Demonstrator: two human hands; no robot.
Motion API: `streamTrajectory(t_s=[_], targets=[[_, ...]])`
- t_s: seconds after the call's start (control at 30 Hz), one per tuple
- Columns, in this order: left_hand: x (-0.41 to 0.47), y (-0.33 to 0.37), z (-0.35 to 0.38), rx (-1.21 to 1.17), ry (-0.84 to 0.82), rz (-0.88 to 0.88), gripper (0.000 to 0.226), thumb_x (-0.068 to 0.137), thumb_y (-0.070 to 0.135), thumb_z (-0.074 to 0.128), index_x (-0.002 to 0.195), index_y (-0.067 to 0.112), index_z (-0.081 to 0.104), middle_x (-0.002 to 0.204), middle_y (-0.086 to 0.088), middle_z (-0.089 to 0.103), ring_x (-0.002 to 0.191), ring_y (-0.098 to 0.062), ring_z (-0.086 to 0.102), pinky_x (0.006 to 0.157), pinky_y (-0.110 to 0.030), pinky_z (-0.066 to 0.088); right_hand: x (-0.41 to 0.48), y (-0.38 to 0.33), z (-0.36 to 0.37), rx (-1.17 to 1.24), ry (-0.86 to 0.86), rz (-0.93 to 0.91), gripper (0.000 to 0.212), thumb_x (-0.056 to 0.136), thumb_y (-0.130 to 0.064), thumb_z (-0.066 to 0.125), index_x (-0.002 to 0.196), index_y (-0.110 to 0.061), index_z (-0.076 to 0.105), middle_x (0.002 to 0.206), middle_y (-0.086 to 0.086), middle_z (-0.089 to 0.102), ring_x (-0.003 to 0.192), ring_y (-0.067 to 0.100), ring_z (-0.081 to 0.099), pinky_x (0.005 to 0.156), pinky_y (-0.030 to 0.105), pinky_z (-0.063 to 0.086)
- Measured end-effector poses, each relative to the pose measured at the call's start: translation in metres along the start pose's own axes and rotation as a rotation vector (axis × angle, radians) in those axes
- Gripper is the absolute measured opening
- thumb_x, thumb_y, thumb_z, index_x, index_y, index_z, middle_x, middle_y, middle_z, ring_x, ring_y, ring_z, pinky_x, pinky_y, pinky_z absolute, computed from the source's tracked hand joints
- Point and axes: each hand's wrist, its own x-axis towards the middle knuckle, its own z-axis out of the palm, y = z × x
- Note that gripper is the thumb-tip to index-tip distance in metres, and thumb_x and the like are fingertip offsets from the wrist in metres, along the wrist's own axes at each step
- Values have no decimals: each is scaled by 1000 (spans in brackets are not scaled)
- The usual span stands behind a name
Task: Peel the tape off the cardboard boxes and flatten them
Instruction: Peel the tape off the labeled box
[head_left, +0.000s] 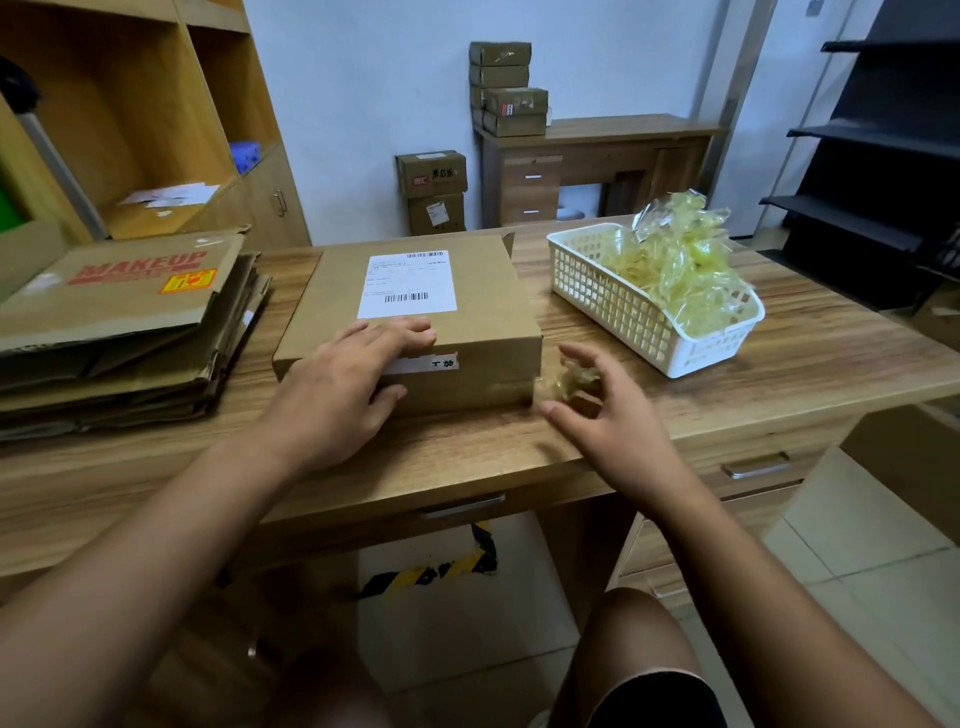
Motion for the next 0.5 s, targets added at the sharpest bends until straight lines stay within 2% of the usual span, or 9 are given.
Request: streamTrajectory(t_s=[0.1,0.2,0.37,0.5], targets=[[0,0,0,-9,-18,-16,65,90,19,68,143,43,40,155,25,36,145,-15,34,121,-44,28,3,-6,16,-204,1,9,85,77,-33,88,149,-27,42,139,-7,52,124,10,54,108,28,44],[-1,0,-1,-24,-29,-17,65,89,19,69,144,42,41,154,25,36,144,-15,35,117,-48,32,11,-13,26,-297,87,17,86,73,-40,89,146,-26,47,137,-5,55,126,11,52,107,31,44],[-3,1,-3,-46,-7,1,65,88,16,71,143,37,45,153,22,40,141,-11,38,115,-47,35,16,-15,29,-354,150,56,49,78,-41,86,118,-26,63,111,-6,67,104,14,61,88,35,51],[-7,-4,-4,-53,-2,18,64,87,15,71,142,37,46,152,24,39,141,-10,38,118,-44,31,11,-13,24,-374,144,30,33,83,-43,81,106,-25,64,95,-7,68,88,13,63,76,35,54]])
